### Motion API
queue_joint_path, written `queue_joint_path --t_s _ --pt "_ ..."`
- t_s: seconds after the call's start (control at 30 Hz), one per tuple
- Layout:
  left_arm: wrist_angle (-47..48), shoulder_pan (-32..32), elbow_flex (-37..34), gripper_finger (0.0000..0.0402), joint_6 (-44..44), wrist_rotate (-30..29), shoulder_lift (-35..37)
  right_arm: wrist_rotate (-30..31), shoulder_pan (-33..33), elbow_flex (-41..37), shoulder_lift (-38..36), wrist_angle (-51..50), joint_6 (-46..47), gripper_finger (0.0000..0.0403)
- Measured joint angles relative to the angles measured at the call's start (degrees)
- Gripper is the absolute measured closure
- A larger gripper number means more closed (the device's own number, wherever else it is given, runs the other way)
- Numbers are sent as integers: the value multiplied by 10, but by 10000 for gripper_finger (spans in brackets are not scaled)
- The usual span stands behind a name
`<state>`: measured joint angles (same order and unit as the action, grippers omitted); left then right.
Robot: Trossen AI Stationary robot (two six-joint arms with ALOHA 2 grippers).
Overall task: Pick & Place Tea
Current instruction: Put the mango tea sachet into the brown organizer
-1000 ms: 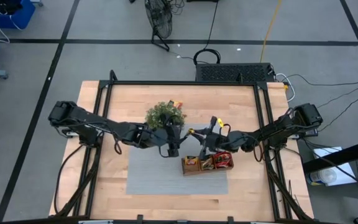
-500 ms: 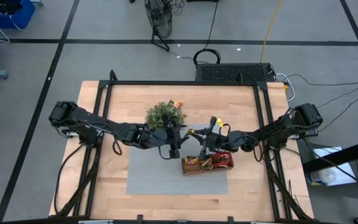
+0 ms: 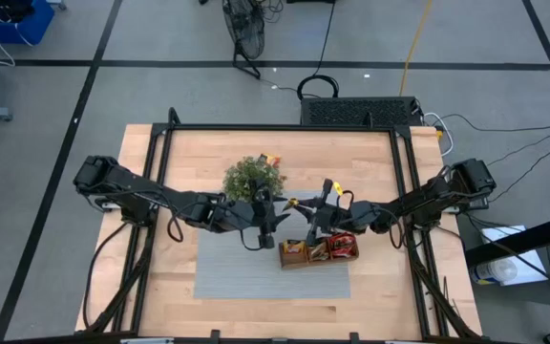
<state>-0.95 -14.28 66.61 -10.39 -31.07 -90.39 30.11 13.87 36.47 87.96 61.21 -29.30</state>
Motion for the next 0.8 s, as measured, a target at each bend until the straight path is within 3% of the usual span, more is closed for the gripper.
queue_joint_path --t_s 0.23,0.47,0.8 --pt "0 -1 0 261 0 0 0 1 0 0 0 0 1 403" --pt "13 -2 0 389 -22 0 0 1 0 0 0 -3 1 400" --pt "31 -21 0 398 -35 -22 17 -8 1 2 -1 -23 71 383"
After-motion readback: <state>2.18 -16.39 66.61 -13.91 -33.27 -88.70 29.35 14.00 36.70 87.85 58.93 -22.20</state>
